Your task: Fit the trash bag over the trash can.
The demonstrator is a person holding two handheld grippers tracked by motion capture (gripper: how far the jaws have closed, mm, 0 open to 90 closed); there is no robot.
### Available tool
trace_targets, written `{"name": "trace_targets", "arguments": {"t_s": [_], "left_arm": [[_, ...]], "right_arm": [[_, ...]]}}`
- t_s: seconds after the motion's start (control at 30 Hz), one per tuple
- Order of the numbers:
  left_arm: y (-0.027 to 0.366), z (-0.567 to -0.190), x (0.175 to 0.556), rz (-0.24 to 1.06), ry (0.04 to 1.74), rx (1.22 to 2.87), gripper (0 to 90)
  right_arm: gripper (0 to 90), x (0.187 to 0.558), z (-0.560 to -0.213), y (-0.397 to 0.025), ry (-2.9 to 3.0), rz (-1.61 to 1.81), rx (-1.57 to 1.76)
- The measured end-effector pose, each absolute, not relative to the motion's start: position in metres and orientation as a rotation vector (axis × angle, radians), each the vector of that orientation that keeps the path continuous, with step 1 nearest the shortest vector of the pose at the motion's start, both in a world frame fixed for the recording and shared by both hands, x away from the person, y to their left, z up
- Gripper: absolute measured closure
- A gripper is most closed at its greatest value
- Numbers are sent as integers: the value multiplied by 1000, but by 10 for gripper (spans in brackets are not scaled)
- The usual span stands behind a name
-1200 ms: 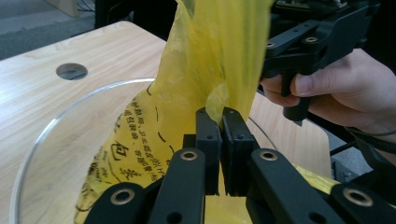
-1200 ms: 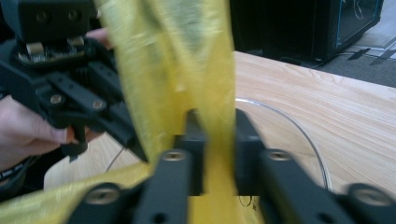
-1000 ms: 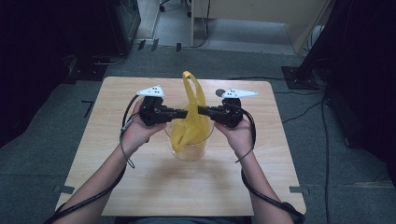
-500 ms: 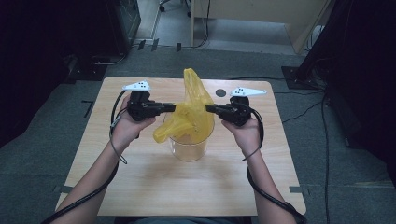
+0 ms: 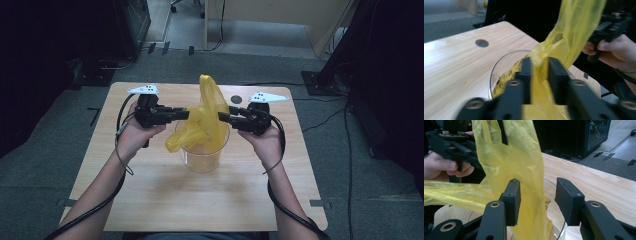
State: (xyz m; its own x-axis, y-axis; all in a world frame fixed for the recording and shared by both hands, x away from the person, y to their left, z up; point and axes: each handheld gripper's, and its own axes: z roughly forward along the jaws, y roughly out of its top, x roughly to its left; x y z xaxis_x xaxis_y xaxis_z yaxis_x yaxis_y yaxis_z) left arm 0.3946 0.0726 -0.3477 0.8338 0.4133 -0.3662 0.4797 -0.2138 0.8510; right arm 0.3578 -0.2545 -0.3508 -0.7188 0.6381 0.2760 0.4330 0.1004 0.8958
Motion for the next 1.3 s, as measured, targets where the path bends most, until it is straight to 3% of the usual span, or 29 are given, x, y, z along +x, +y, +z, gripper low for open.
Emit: {"name": "trace_targets", "arguments": {"t_s": [0.07,0.1,0.47,0.57,0.7,0.77,0.93,1.07,1.13,1.2,1.3], "left_arm": [[72,-348,397,-73,737,1857,890],[72,-348,397,-73,737,1857,900],[68,-357,412,68,875,1793,900],[67,-358,412,65,895,1787,900],[64,-358,410,41,882,1797,900],[60,-357,407,26,862,1803,900],[49,-353,398,-126,697,1833,898],[45,-351,395,-184,636,1842,898],[42,-351,391,-175,601,1875,887],[42,-350,390,-156,588,1876,826],[46,-350,391,-123,574,1864,716]], "right_arm": [[570,356,-349,-256,2194,1668,1076],[570,356,-349,-256,2194,1668,1076],[600,350,-340,-263,2181,1662,1071],[683,345,-328,-265,2192,1714,1050],[693,340,-325,-257,2227,1737,1004],[676,340,-328,-250,2259,1736,987],[527,349,-344,-234,2232,1679,1020],[527,355,-350,-230,2184,1672,1033],[619,358,-357,-227,2177,1650,1051],[779,359,-362,-226,2190,1640,1054],[857,358,-364,-227,2195,1603,1034]]}}
